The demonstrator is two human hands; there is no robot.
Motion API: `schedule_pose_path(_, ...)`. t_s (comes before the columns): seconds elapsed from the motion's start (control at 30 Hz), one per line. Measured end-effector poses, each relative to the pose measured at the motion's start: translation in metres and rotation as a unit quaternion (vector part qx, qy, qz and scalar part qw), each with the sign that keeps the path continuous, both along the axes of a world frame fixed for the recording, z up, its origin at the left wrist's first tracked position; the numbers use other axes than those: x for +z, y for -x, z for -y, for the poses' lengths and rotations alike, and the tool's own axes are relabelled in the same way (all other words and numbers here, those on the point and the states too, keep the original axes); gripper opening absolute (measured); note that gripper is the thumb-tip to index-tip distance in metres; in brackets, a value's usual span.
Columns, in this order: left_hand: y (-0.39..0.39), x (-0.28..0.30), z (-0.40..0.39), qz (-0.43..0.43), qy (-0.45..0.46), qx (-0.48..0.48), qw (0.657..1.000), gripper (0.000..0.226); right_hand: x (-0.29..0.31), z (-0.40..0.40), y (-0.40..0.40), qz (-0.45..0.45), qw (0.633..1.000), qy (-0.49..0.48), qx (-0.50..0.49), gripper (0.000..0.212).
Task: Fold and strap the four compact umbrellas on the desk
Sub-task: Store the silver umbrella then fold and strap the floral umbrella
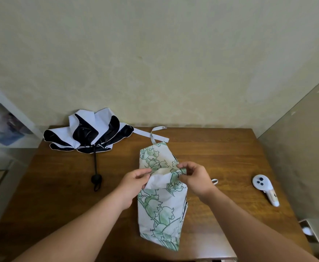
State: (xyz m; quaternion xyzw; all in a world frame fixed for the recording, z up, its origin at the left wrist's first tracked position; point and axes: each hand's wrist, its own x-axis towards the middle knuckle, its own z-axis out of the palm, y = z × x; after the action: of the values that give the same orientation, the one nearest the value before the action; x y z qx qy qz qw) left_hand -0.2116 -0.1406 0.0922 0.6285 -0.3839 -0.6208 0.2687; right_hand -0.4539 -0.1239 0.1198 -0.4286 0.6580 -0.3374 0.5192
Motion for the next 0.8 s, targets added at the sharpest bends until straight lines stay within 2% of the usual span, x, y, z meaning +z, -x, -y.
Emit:
schedule_pose_path(0.2, 0.0, -0.001, -0.004, 0.028, 0.029, -0.098, 0.994, 0.04, 0.006, -0.006, -0.003, 0.058, 0.998, 0.006, -0.037, 0.007)
schedule_pose_path(0.43, 0.009, -0.005, -0.006, 0.045, 0.032, -0.123, 0.991, 0.037, -0.004, -0.013, -0.001, 0.053, 0.998, 0.0, -0.046, 0.011)
schedule_pose_path(0.57, 0.007, -0.005, -0.006, 0.045, 0.015, -0.074, 0.996, 0.04, -0.008, -0.017, -0.001, 0.064, 0.996, 0.009, -0.06, 0.01)
schedule_pose_path(0.63, 0.006, -0.006, -0.002, 0.026, -0.014, 0.018, 0.999, 0.037, -0.011, -0.018, 0.001, 0.052, 0.996, 0.009, -0.067, 0.013)
schedule_pose_path(0.7, 0.005, -0.004, 0.002, -0.027, -0.069, 0.109, 0.991, 0.033, -0.015, -0.021, 0.002, 0.051, 0.996, 0.006, -0.076, 0.016)
schedule_pose_path(0.8, 0.004, -0.005, 0.003, -0.045, -0.085, 0.102, 0.99, 0.034, -0.02, -0.023, 0.0, 0.062, 0.994, 0.01, -0.086, 0.018)
